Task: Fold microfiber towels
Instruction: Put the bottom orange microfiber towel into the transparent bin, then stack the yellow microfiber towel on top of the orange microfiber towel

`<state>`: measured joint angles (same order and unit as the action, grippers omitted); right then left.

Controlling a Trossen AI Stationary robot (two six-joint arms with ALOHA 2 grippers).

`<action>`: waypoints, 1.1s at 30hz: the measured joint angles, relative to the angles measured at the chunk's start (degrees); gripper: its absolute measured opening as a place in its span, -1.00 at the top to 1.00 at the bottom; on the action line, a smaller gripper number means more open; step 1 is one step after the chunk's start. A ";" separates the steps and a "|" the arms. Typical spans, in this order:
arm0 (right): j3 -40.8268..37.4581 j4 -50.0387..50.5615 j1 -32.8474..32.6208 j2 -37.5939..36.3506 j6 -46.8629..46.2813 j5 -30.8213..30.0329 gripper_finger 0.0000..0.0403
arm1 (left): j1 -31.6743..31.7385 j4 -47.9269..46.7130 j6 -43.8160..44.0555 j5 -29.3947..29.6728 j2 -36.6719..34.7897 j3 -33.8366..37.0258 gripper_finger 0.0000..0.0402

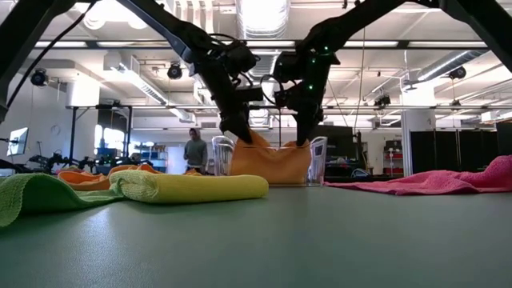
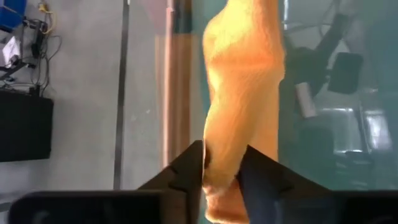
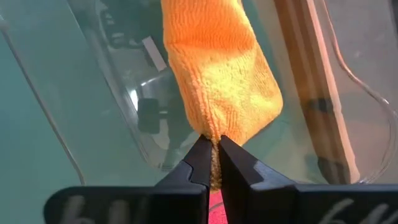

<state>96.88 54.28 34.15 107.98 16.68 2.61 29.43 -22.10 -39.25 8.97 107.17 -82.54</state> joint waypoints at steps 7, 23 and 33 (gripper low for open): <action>0.02 1.76 -0.02 0.00 1.51 6.26 0.95 | -1.92 -5.78 3.26 -0.97 -2.64 -0.04 0.28; 0.09 5.35 -0.66 0.00 6.49 9.60 0.55 | -2.17 -8.38 13.82 -4.17 -10.98 -0.04 0.21; 4.85 14.46 -0.62 -0.07 5.73 9.41 0.15 | -2.03 -17.12 15.07 -4.17 -14.24 -0.04 0.20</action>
<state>101.73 68.74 33.53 107.92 22.42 12.02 27.40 -39.21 -24.18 4.81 92.93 -82.59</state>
